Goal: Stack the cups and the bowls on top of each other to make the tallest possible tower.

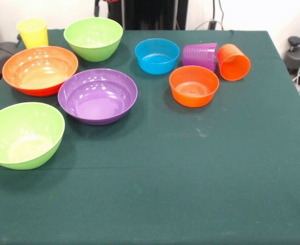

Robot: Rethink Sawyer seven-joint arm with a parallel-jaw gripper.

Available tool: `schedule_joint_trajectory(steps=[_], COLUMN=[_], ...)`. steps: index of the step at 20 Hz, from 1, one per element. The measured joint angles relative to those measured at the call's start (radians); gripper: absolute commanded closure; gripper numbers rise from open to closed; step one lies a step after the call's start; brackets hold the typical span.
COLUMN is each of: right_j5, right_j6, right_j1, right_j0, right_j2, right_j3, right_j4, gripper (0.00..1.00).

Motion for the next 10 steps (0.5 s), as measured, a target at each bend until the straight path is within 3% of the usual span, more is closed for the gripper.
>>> schedule_joint_trajectory(steps=[10], right_j5=[0.028], right_j6=[0.000], right_j1=[0.022], right_j0=[-0.023], right_j2=[-0.016], right_j3=[0.000], right_j4=[-0.057], gripper=[0.00])
